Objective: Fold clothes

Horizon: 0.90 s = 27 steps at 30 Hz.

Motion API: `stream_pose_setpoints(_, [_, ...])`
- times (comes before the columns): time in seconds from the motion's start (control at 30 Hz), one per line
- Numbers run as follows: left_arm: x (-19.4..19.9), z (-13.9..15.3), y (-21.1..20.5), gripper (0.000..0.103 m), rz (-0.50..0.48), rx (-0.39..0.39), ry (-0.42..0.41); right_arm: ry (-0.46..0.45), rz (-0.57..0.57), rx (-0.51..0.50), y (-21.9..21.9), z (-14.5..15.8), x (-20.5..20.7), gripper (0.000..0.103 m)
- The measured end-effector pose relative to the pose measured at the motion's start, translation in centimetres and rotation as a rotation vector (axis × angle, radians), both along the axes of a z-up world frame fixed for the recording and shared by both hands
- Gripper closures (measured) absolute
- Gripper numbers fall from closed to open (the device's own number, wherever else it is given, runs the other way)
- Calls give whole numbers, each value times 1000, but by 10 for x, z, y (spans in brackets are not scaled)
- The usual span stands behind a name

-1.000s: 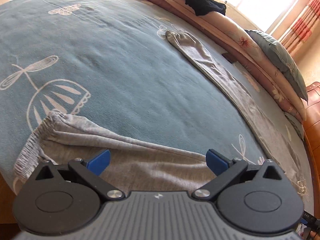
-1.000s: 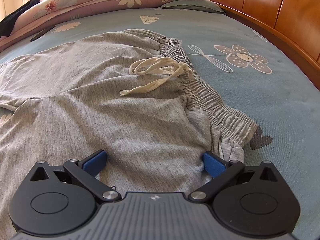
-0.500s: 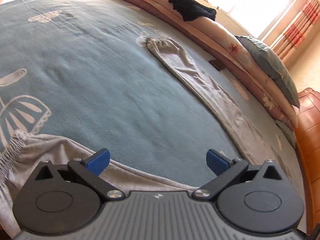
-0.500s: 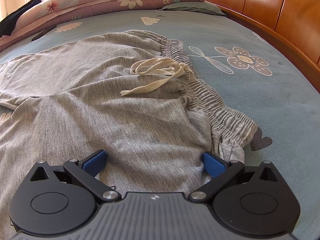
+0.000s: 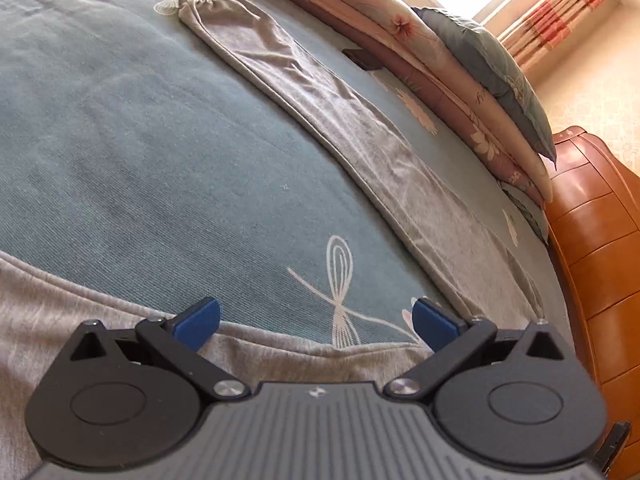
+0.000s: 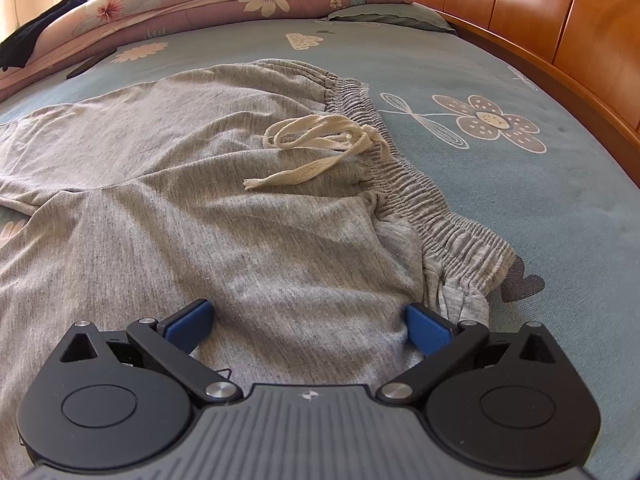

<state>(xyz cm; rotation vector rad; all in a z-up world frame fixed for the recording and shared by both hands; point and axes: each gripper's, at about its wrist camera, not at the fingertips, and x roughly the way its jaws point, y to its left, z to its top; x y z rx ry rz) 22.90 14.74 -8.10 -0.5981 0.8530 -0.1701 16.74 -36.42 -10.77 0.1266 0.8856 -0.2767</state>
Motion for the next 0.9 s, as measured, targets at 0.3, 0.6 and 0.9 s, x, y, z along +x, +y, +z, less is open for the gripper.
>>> stream_pose_setpoints(0.3, [6,-16,-54,2,-192,-47,-15,5,10,-6,-1,1,2,0])
stream_pose_setpoints(0.6, [12,-2,-85,1,-250,-127,-25,11,17,-6,1,1,1,0])
stream_pose_setpoints(0.9, [40,-19,-119,2,-192,-107,-6,10,30,-3,1,1,-2,0])
